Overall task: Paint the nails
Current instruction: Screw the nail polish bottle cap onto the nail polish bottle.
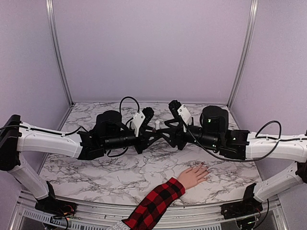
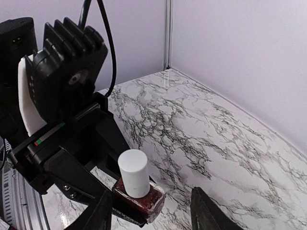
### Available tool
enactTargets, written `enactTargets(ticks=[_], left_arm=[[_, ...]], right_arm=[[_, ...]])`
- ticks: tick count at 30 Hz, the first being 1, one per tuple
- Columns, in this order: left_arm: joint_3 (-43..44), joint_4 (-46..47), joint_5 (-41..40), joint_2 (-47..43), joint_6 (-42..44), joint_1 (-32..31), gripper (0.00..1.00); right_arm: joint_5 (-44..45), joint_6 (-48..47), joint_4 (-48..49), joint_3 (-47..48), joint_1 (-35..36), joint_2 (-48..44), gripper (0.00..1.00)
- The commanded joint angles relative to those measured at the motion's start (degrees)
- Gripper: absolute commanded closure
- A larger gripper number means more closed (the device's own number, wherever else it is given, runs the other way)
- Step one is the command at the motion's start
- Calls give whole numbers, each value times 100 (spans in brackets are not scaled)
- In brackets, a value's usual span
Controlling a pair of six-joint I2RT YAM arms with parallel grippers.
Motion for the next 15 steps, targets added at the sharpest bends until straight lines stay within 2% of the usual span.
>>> enactTargets(ticks=[1, 8, 15], left_arm=[[-98, 380, 970, -236, 128, 39, 100], [-66, 58, 2900, -276, 428, 40, 100], [39, -214, 4408, -353, 566, 8, 100]], right_arm=[[-795, -301, 111, -57, -87, -451, 41], [-2143, -816, -173, -56, -145, -961, 39], [-3745, -1643, -1519, 553, -147, -979, 43]])
